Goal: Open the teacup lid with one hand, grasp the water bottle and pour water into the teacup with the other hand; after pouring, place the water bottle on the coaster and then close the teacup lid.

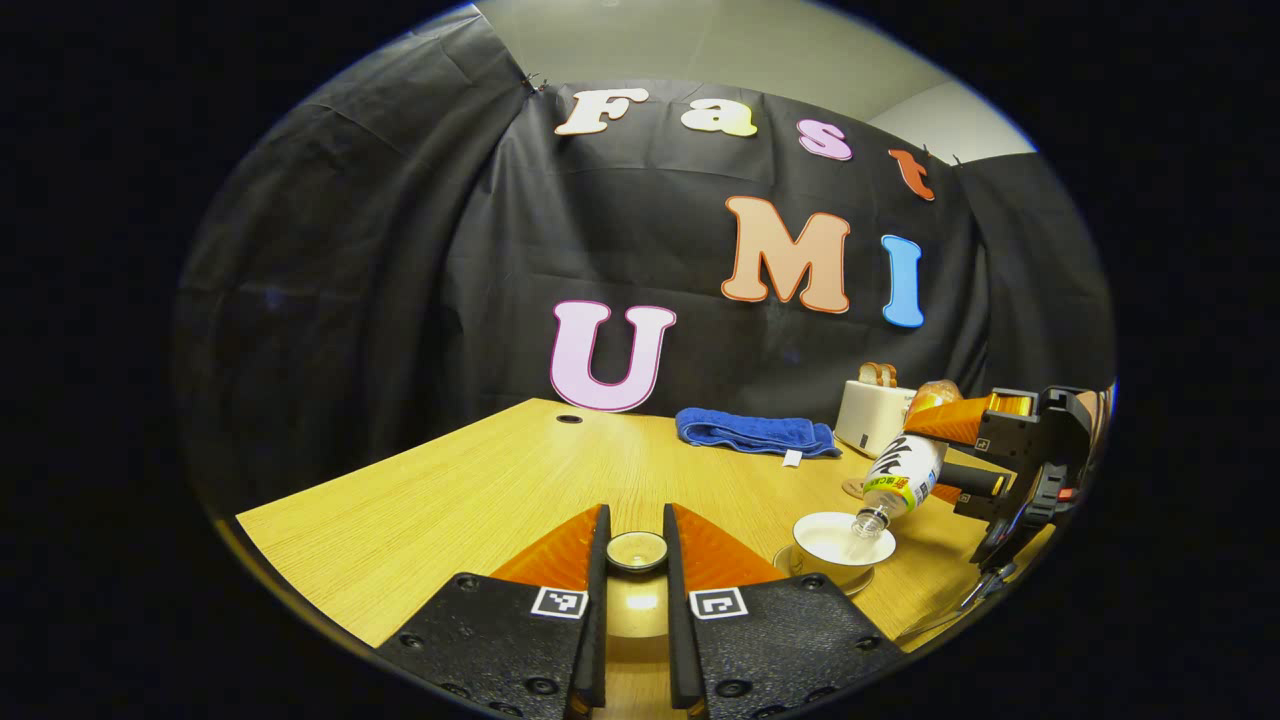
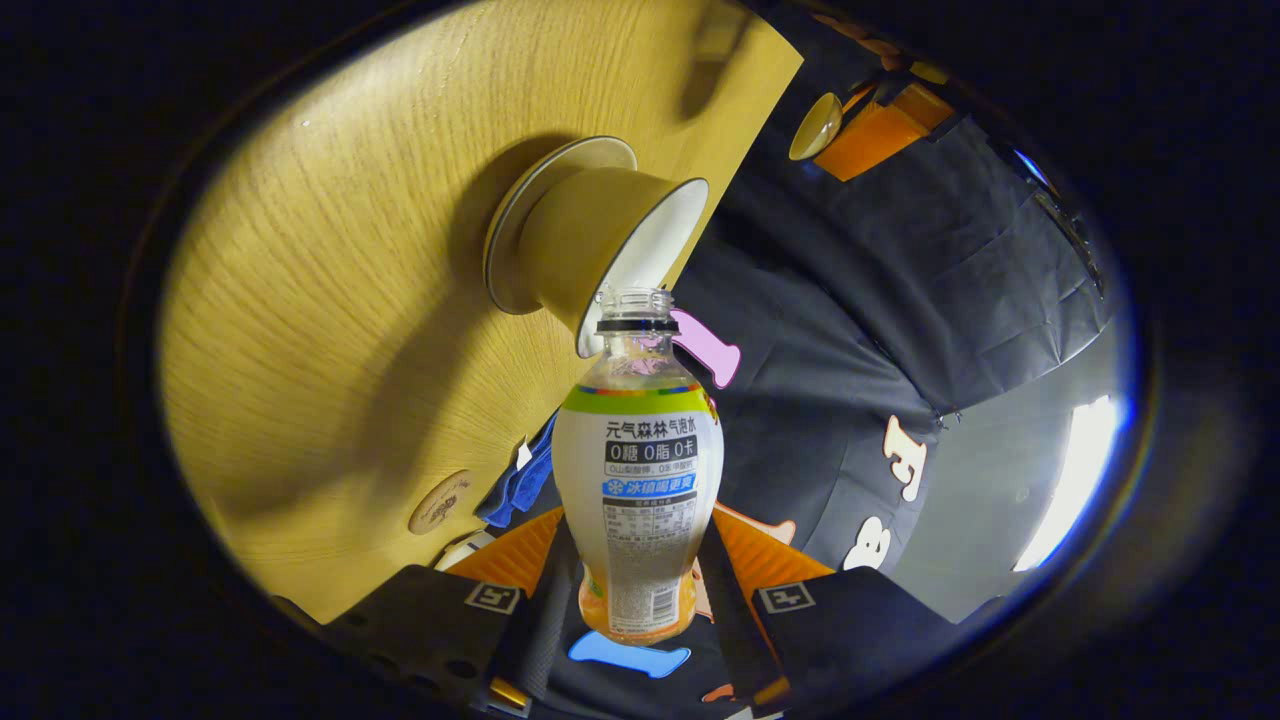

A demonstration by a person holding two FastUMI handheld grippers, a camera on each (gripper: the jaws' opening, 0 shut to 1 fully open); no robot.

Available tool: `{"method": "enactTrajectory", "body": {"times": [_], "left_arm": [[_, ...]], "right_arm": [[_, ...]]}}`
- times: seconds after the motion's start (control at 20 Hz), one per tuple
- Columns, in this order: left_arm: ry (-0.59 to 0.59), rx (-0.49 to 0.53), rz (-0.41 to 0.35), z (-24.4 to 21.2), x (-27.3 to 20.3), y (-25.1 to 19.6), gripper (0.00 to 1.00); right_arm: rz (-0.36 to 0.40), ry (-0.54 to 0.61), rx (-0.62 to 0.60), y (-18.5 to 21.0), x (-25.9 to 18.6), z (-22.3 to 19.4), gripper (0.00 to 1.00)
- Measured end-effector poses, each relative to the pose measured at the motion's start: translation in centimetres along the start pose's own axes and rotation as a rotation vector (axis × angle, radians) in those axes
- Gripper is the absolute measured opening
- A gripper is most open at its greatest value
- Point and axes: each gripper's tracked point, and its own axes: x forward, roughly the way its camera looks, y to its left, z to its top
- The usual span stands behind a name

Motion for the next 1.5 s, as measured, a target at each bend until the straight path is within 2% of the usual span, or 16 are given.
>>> {"method": "enactTrajectory", "body": {"times": [0.15, 0.3, 0.7, 1.0, 1.3, 1.5], "left_arm": [[0.0, -0.001, -0.003, 0.0, 0.0, 0.0, 0.22], [-0.007, 0.009, -0.006, 0.4, -0.1, -0.3, 0.24], [-0.015, 0.022, -0.042, 1.6, 0.4, -2.4, 0.22], [-0.025, 0.022, -0.083, 2.4, 0.6, -4.7, 0.22], [-0.024, 0.031, -0.111, 2.6, 0.7, -6.3, 0.23], [-0.02, 0.033, -0.126, 2.8, 0.8, -7.1, 0.23]], "right_arm": [[0.011, 0.005, 0.052, 0.4, 0.0, 0.0, 0.71], [0.049, 0.027, 0.204, 1.3, 0.1, -0.2, 0.71], [0.076, 0.111, 0.719, 2.8, -1.5, 0.2, 0.72], [0.083, 0.161, 1.162, 2.6, -1.7, -2.0, 0.7], [0.021, 0.221, 1.531, 2.3, -1.0, -6.0, 0.7], [-0.032, 0.276, 1.647, 3.1, 0.2, -8.9, 0.7]]}}
